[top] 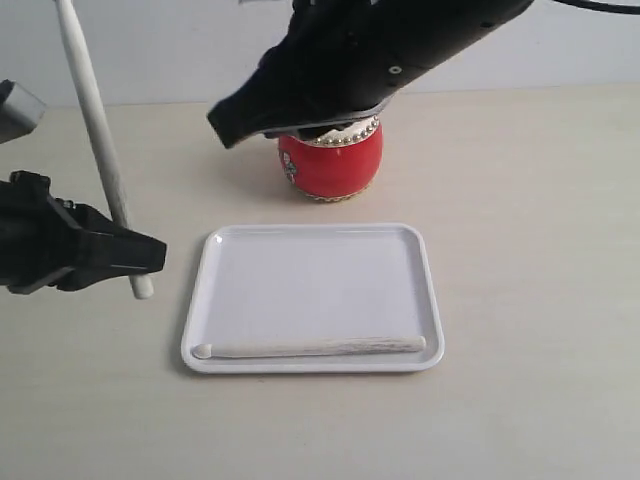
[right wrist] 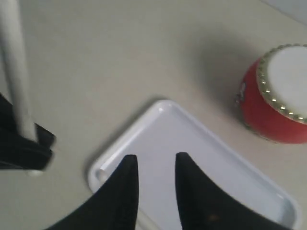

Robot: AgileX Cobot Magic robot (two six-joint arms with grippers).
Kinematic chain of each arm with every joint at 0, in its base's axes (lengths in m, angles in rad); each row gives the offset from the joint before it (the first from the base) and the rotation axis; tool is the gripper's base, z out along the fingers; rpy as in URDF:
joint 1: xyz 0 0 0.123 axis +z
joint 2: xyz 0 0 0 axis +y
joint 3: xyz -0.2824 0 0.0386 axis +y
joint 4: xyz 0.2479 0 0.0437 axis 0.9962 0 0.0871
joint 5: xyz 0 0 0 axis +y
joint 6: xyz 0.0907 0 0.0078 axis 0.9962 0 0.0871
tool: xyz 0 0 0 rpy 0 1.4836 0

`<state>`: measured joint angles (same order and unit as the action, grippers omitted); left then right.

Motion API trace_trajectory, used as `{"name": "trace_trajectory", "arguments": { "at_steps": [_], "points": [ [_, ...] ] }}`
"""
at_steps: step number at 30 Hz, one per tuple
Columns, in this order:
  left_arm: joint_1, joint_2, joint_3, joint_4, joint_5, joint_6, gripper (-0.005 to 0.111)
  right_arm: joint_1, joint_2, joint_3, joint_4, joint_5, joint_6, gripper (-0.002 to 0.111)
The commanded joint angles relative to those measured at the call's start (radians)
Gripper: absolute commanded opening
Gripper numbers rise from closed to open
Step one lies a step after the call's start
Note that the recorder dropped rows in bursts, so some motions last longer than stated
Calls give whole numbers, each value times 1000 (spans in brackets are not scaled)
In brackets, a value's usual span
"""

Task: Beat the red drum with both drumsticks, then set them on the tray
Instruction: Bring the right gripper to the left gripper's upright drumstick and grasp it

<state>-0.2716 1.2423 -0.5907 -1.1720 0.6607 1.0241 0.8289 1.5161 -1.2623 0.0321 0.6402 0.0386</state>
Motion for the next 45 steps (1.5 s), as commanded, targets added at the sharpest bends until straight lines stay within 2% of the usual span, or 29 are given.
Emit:
{"name": "trace_trajectory", "arguments": {
  "at_steps": [1, 3, 9, 15, 19, 28, 32, 35, 37, 39, 45],
  "points": [
    [3, 69, 5, -234, 70, 291, 0, -5, 26, 40, 216, -121, -22, 33],
    [3, 102, 5, -296, 132, 367, 0, -5, 40, 48, 266, -178, -18, 38],
    [3, 175, 5, -334, 164, 385, 0, -3, 60, 49, 395, -225, -98, 49],
    [3, 210, 5, -365, 184, 398, 0, -3, 65, 49, 577, -212, -304, 50],
    [3, 221, 5, -387, 285, 508, 0, -3, 83, 49, 696, -166, -443, 50],
    [3, 223, 5, -381, 343, 527, 0, -3, 114, 49, 702, -183, -448, 49],
    [3, 223, 5, -381, 343, 527, 0, -3, 114, 49, 702, -182, -448, 41],
    [3, 223, 5, -387, 343, 527, 0, -3, 114, 49, 702, -159, -453, 17],
    [3, 223, 5, -387, 343, 527, 4, -3, 114, 49, 702, -148, -464, -1],
    [3, 223, 5, -390, 353, 527, 13, -3, 114, 49, 702, -146, -464, 0],
    [3, 218, 5, -391, 364, 508, 61, -52, 103, 29, 690, -187, -452, 0]
  ]
}}
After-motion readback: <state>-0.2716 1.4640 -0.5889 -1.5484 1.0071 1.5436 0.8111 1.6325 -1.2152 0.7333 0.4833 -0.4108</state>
